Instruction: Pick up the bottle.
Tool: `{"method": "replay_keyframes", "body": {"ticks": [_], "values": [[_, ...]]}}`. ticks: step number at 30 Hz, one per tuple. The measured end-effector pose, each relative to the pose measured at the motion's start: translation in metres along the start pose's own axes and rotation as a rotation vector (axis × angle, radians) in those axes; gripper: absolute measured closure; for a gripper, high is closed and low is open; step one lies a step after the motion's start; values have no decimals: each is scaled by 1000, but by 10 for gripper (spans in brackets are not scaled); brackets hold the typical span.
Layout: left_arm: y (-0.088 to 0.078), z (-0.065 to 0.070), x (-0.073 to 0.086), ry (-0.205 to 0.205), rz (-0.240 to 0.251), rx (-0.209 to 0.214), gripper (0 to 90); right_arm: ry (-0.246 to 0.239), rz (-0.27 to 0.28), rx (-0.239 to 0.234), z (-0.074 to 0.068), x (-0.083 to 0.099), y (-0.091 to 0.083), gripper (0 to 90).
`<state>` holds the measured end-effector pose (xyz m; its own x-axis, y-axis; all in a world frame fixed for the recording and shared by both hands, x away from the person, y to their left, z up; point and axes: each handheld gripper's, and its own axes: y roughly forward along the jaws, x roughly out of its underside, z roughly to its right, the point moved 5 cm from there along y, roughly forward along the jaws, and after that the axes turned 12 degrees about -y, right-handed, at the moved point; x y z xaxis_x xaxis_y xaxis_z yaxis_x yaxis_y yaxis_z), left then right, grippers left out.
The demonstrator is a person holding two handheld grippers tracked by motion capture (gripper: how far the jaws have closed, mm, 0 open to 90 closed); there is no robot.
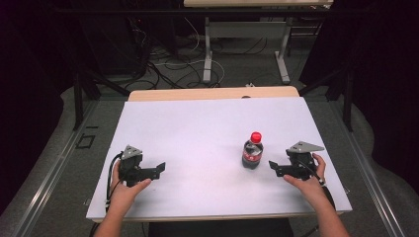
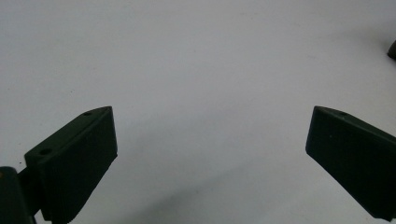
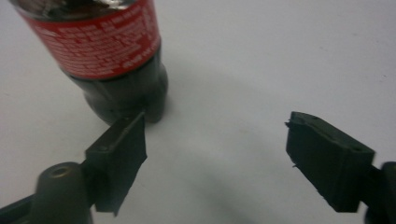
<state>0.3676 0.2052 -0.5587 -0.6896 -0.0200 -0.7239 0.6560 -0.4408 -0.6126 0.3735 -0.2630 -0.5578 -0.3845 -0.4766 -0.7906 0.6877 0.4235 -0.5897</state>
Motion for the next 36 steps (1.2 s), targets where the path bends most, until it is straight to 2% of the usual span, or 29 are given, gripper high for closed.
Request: {"method": "replay_keyframes", "body": {"ticks": [1,2,3,5,6,8,11,14,15,18,20,22,24,32,35,36], "values": [[0,0,0,0,0,0,21,11,9,-16,-2,-2,-1,213],[0,0,0,-2,5,1,21,-2,17,-13,-2,-3,-2,216],[0,1,-1,0,5,0,21,-16,24,-28,-4,-4,-3,216],[-1,1,-1,-1,6,-1,21,-12,37,-40,-6,-6,-3,216],[-2,1,-1,4,-12,5,21,-2,62,-78,-10,-10,-6,214],[-1,2,-1,5,6,1,21,2,69,-80,-13,-13,-6,206],[1,2,1,4,-6,-2,21,-6,86,-98,-18,-17,-4,200],[1,3,1,4,-6,-1,21,-25,75,-113,-25,-20,-1,186],[0,3,1,6,-23,4,21,-29,76,-120,-27,-21,1,181],[1,3,1,21,-25,3,21,-24,73,-131,-32,-25,6,182],[1,4,2,18,-25,3,21,-24,70,-156,-34,-29,8,196],[2,4,2,14,-15,2,21,-16,82,-160,-37,-33,11,198],[2,4,2,19,-25,1,21,-30,90,-158,-38,-39,15,201],[2,5,3,19,-23,2,21,-25,54,-179,-40,-48,34,210],[2,4,3,16,-27,3,21,-26,51,-175,-42,-50,37,210],[3,5,3,4,-17,3,21,-28,52,-164,-42,-50,39,211]]}}
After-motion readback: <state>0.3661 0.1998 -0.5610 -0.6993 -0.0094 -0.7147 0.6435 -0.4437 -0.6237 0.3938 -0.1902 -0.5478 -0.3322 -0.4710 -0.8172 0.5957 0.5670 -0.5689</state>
